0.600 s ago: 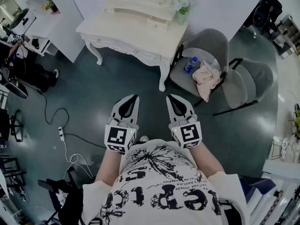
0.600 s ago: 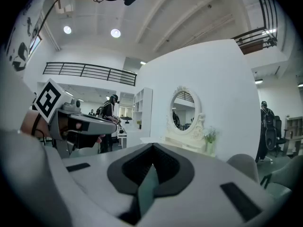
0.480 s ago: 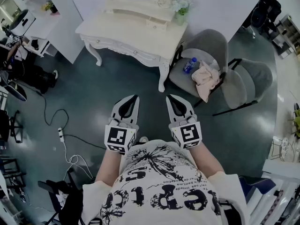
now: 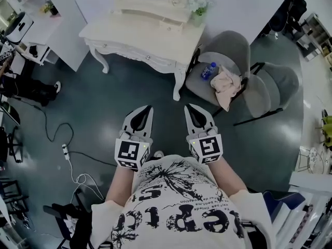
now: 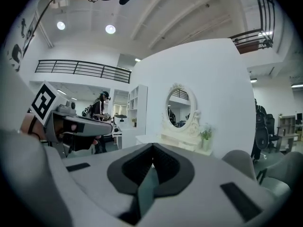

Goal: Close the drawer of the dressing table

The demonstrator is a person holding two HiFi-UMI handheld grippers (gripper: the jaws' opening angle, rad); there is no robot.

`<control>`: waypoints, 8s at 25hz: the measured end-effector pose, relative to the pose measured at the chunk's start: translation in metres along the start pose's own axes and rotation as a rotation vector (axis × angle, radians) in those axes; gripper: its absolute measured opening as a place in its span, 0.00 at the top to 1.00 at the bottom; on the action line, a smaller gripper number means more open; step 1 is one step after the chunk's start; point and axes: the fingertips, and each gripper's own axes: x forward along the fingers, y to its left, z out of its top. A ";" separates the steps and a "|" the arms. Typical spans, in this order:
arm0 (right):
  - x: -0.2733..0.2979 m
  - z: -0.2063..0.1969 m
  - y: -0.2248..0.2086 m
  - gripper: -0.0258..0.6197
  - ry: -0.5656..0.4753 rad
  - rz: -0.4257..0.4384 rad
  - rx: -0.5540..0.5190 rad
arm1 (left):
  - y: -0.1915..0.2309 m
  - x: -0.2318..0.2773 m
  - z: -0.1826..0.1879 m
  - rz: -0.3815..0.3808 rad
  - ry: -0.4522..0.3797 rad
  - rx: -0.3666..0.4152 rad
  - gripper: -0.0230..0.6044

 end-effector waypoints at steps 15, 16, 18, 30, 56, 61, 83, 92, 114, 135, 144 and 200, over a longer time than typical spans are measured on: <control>0.094 -0.004 0.053 0.93 0.064 -0.021 0.044 | 0.122 -0.024 -0.022 0.060 0.032 -0.044 0.93; 0.099 -0.005 0.055 0.93 0.066 -0.020 0.049 | 0.128 -0.024 -0.022 0.064 0.028 -0.048 0.93; 0.112 -0.007 0.056 0.93 0.073 -0.015 0.052 | 0.140 -0.023 -0.023 0.076 0.025 -0.057 0.93; 0.232 -0.018 0.019 0.93 0.115 0.069 0.046 | 0.220 0.051 -0.036 0.170 0.071 -0.100 0.93; 0.464 0.010 -0.204 0.93 0.116 -0.178 0.076 | 0.361 0.367 0.023 -0.038 0.098 -0.048 0.93; 0.498 0.001 -0.241 0.93 0.153 -0.301 0.123 | 0.393 0.434 0.028 -0.145 0.112 -0.020 0.93; 0.591 -0.093 -0.276 0.93 0.353 -0.589 0.436 | 0.436 0.594 0.000 -0.593 0.214 -0.014 0.93; 0.598 -0.155 -0.276 0.93 0.494 -0.541 0.442 | 0.424 0.594 -0.032 -0.611 0.205 -0.014 0.93; 0.622 -0.190 -0.294 0.79 0.551 -0.575 0.508 | 0.429 0.592 -0.056 -0.562 0.250 -0.031 0.93; 0.650 -0.190 -0.338 0.80 0.576 -0.591 0.468 | 0.452 0.609 -0.049 -0.501 0.233 -0.005 0.93; 0.663 -0.185 -0.355 0.80 0.546 -0.588 0.441 | 0.466 0.613 -0.056 -0.462 0.247 -0.029 0.93; 0.598 0.095 -0.307 0.94 -0.071 -0.509 0.133 | 0.437 0.589 0.099 -0.496 -0.039 0.071 0.93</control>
